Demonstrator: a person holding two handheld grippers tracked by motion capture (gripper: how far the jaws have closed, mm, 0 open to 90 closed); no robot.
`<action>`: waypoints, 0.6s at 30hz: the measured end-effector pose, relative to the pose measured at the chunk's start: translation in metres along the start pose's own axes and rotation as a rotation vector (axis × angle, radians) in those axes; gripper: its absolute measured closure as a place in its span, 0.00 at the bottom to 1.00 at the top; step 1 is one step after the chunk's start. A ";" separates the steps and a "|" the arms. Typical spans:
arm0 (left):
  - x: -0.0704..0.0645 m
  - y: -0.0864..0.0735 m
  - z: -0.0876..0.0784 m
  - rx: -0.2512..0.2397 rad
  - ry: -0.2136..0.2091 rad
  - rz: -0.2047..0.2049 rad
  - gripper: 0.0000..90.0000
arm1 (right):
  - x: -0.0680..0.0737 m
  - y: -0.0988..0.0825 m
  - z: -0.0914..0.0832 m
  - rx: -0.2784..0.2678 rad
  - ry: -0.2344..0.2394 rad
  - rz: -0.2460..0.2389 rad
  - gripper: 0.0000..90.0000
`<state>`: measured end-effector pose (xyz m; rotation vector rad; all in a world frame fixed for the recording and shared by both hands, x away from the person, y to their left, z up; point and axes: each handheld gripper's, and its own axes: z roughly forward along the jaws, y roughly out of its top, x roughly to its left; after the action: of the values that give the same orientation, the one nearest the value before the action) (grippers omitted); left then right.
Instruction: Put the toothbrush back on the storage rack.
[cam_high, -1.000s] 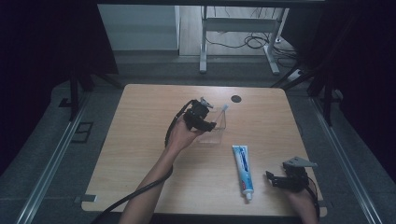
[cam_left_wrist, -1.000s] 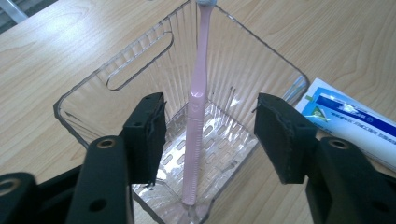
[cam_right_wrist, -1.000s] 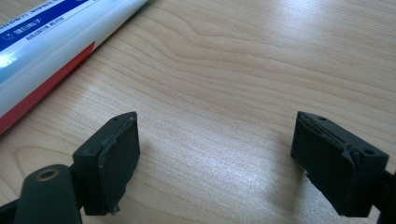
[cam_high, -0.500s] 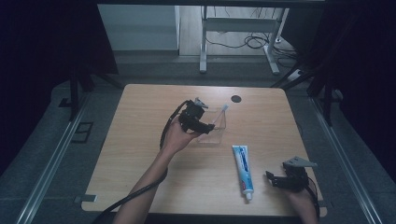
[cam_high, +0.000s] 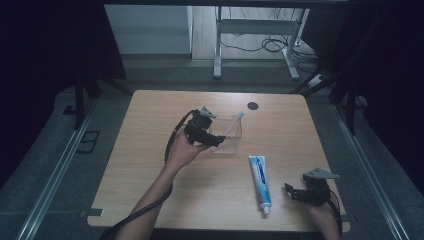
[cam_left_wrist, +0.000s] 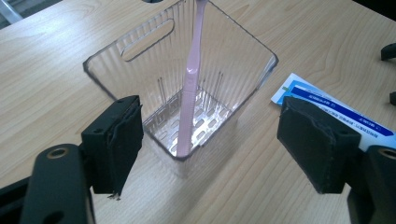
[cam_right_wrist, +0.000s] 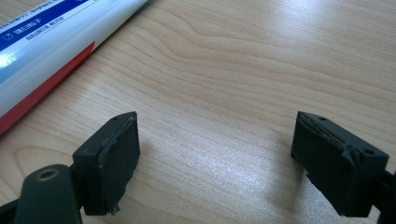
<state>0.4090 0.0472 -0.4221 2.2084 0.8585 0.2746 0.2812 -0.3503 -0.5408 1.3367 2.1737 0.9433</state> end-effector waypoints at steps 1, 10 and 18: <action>0.000 -0.001 -0.001 -0.002 0.000 -0.003 0.24 | 0.000 0.000 0.000 0.000 0.000 0.000 0.17; 0.000 -0.011 -0.010 -0.008 -0.004 -0.012 0.21 | 0.000 0.000 0.000 0.000 0.000 0.000 0.17; -0.001 -0.022 -0.017 -0.010 -0.001 -0.002 0.19 | 0.000 0.000 0.000 0.001 0.000 0.001 0.17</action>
<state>0.3900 0.0667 -0.4252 2.1982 0.8571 0.2756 0.2811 -0.3502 -0.5408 1.3383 2.1736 0.9427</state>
